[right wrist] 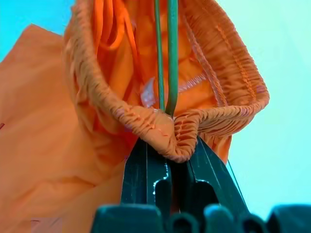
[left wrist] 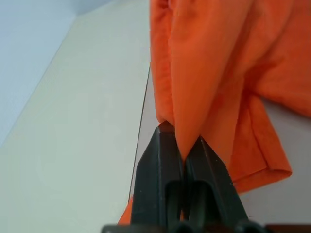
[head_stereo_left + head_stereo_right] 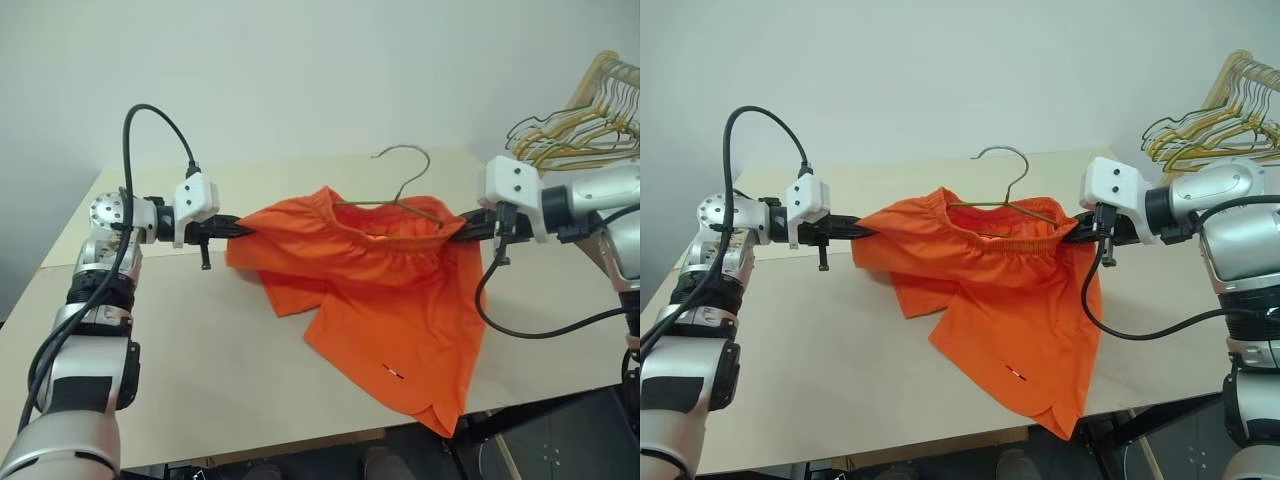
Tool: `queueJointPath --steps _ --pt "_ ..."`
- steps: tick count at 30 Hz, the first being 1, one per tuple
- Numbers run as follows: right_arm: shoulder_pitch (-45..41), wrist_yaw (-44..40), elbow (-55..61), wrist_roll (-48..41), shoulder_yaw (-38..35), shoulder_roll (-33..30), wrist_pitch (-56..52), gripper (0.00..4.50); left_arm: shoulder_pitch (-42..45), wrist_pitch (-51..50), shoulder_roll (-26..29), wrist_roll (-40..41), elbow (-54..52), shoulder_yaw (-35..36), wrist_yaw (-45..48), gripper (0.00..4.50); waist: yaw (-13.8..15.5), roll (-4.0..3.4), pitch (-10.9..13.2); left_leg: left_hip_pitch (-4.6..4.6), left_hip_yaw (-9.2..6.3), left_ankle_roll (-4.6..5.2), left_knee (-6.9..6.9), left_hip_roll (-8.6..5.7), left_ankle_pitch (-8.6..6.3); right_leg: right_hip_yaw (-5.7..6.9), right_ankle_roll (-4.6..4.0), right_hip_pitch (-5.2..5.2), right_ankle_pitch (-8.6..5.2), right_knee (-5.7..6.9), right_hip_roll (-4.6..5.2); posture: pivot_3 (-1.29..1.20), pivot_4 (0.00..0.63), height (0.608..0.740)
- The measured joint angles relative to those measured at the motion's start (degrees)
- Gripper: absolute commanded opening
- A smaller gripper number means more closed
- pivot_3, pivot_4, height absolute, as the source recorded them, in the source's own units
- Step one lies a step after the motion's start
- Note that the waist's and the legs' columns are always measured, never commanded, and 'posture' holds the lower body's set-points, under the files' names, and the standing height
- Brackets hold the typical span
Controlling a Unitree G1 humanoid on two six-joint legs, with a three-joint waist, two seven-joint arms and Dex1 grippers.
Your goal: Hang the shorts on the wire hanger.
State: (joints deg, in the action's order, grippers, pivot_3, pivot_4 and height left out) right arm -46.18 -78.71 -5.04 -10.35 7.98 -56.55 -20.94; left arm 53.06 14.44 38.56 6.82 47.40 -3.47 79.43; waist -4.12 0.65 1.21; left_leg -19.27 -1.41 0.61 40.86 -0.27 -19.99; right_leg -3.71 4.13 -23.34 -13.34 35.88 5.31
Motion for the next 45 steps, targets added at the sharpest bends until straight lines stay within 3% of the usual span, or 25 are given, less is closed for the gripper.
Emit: queueJointPath --steps 6,9,21,27,31,37,45 --pt "0.00 0.03 0.09 -0.03 0.00 0.01 0.02 0.00 -0.61 0.39 -0.88 0.32 -0.45 0.26 0.05 0.06 0.05 0.00 0.00 0.00 0.00 0.00 0.00 0.00 0.00 0.00 0.00 0.00 0.00 0.00 0.01 -0.04 0.000 0.740" --pt "0.02 0.03 0.36 -0.05 0.00 0.02 0.02 0.00 -1.24 0.79 -1.73 1.81 -0.47 0.87 1.36 0.61 0.04 0.00 0.00 0.00 0.00 0.00 0.00 0.00 0.00 0.00 0.00 0.00 0.00 0.00 0.00 -0.06 0.000 0.740" --pt "0.77 0.37 0.33 0.00 0.00 -0.03 -2.36 0.00 -1.85 2.34 0.84 2.35 0.06 2.60 2.63 4.47 -0.20 0.00 0.00 0.01 0.00 0.00 0.00 0.01 0.00 0.00 0.00 0.00 0.00 0.00 0.00 -0.07 0.000 0.740" --pt "2.21 3.38 1.21 -0.26 -0.15 -0.09 -10.26 0.00 -4.87 -3.73 1.14 8.74 -7.06 7.10 3.78 4.49 -0.21 0.00 0.00 -0.05 -0.02 0.00 0.00 0.03 0.00 0.00 0.00 -0.08 0.00 0.03 0.02 -0.07 0.000 0.740" --pt "4.25 8.90 4.84 -2.98 -3.36 0.04 -22.55 0.00 -10.77 -10.92 0.20 15.49 -21.47 10.32 1.43 4.49 -0.12 0.00 0.00 -0.06 -0.19 0.00 0.00 0.04 0.00 -0.07 0.00 -0.19 0.00 0.16 0.09 -0.10 0.000 0.740" --pt "10.69 19.77 13.26 -6.00 -12.92 0.20 -38.87 0.00 -19.41 -21.01 -3.73 26.50 -41.06 13.28 -3.96 4.49 -0.05 0.00 -0.01 -0.06 -0.31 0.02 -0.01 0.05 -0.03 -0.16 0.00 -0.22 0.01 0.17 0.10 -0.15 0.000 0.740" --pt "17.52 32.36 16.92 -6.76 -23.37 1.02 -55.42 0.00 -22.54 -24.73 -8.57 28.90 -49.58 11.95 -9.42 4.49 -1.72 -0.10 -0.08 0.01 -0.15 0.04 -0.01 0.01 -0.04 -0.25 0.03 -0.06 0.02 -0.01 0.10 -0.21 0.000 0.740"
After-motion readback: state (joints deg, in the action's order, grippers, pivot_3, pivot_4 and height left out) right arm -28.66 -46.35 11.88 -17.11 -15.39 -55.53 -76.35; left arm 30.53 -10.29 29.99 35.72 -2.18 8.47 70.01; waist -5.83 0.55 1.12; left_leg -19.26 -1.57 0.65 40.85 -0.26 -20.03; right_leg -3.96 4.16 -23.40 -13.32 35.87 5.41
